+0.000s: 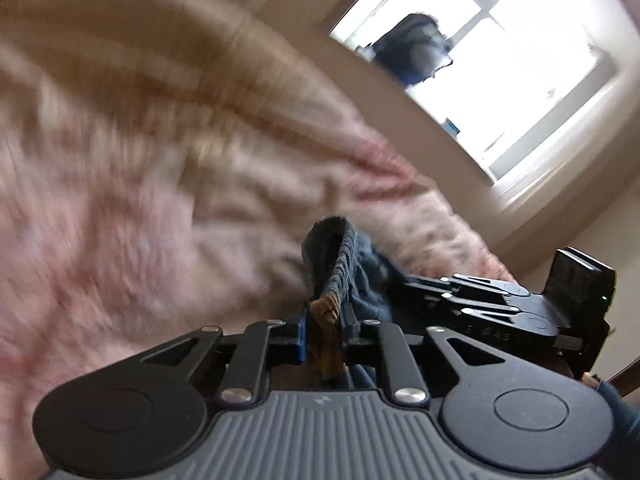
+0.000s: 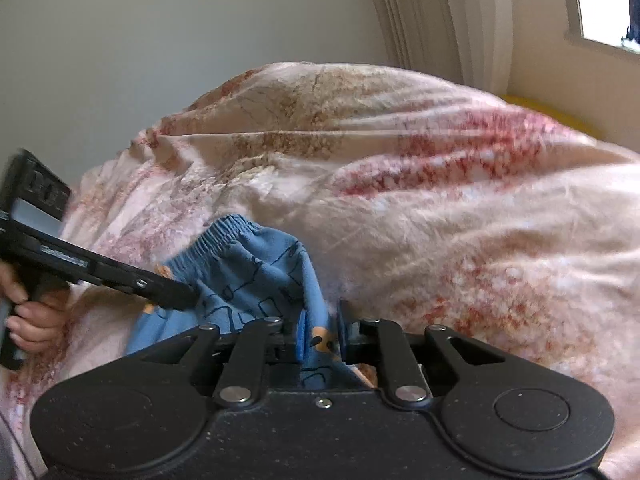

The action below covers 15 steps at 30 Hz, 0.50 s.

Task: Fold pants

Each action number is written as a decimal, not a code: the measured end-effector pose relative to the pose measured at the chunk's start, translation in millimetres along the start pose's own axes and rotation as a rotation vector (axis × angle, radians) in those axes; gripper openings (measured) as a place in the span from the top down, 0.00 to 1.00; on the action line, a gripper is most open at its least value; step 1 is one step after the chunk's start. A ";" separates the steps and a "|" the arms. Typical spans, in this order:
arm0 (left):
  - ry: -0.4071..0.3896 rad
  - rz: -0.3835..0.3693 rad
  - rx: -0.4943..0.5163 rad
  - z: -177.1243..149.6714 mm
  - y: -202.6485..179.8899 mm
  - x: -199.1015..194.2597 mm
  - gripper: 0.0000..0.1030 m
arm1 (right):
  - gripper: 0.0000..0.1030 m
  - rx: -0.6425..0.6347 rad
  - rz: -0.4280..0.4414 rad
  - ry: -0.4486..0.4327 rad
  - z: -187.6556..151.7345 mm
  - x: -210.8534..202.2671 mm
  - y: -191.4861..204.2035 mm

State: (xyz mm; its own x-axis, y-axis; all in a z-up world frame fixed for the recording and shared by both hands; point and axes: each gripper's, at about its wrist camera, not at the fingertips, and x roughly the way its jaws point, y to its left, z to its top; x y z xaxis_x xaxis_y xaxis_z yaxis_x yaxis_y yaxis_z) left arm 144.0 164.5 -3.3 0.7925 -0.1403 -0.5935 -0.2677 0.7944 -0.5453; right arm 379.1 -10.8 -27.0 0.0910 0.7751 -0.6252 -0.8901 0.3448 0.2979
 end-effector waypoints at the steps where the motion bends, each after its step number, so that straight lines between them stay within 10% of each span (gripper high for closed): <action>1: -0.025 0.002 0.023 0.1 -8.0 -12.2 0.85 | 0.82 -0.017 -0.015 -0.012 1.5 -4.9 5.3; 11: 0.033 0.160 0.021 -12.5 2.6 -5.9 0.85 | 0.27 -0.222 -0.299 -0.149 -12.0 -55.2 63.0; 15: 0.041 0.155 0.011 -13.8 8.7 -6.0 0.85 | 0.23 -0.278 -0.386 -0.092 -48.8 -50.4 81.9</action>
State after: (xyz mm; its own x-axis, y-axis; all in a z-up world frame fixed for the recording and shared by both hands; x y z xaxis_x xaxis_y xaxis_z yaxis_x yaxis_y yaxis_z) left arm 129.3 164.0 -12.7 0.7192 -0.0397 -0.6937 -0.3787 0.8146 -0.4392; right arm 279.8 -47.5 -6.3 0.4663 0.6663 -0.5818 -0.8679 0.4719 -0.1551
